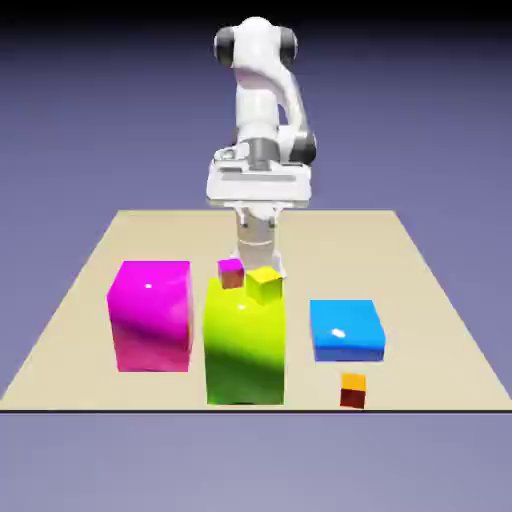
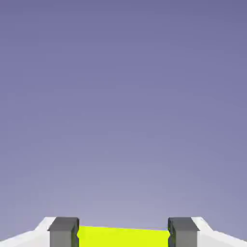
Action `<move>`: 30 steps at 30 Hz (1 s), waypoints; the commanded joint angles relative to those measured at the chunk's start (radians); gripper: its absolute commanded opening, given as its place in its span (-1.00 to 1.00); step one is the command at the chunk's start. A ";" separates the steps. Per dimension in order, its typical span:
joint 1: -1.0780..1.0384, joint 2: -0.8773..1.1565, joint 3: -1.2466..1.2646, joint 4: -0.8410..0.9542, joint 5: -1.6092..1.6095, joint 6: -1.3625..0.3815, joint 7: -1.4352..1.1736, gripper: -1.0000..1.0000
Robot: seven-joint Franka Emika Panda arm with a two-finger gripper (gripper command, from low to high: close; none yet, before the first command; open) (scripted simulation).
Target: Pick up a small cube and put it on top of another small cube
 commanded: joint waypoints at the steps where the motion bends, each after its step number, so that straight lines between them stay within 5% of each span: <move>1: -0.007 0.036 0.022 0.026 -0.012 -0.025 0.026 0.00; 30: -0.241 1.087 0.646 0.763 -0.363 -0.723 0.764 0.00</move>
